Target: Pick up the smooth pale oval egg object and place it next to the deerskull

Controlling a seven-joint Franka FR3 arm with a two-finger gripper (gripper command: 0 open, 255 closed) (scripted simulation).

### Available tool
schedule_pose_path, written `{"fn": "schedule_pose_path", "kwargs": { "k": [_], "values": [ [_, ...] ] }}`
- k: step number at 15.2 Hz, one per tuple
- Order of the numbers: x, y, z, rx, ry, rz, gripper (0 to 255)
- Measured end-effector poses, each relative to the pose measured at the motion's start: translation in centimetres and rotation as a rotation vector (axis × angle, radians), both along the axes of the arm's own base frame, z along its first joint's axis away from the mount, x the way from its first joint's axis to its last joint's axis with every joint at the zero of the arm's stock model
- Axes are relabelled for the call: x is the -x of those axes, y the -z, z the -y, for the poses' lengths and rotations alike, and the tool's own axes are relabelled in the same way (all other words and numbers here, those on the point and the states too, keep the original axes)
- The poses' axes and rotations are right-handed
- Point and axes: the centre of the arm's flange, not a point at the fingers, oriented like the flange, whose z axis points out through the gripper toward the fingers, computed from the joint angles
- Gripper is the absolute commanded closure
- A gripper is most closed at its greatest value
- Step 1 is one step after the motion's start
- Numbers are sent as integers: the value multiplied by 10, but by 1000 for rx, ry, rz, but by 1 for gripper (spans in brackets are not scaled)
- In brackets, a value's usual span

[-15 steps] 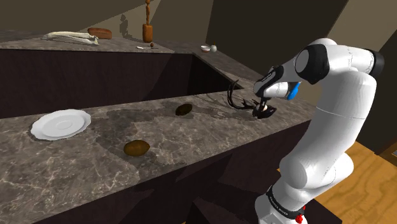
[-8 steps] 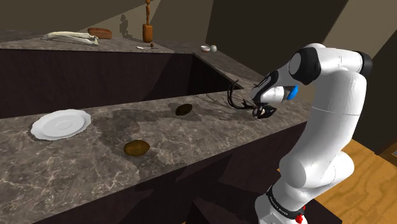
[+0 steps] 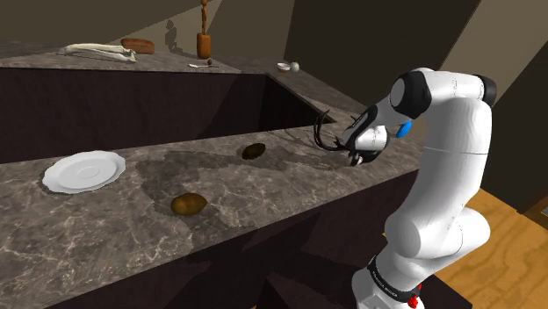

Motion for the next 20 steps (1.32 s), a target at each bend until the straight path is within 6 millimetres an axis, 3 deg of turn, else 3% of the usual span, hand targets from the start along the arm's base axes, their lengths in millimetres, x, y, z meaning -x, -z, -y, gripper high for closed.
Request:
{"fn": "schedule_pose_path", "kwargs": {
  "k": [4, 10, 11, 17, 20],
  "values": [
    [-2, 18, 0, 1, -3, 3, 255],
    [-2, 23, 0, 2, -3, 3, 255],
    [-2, 23, 0, 1, -2, 2, 0],
    [-1, 24, 0, -1, -1, 0, 0],
    [0, -2, -7, 1, -1, 0, 0]
  ]
}}
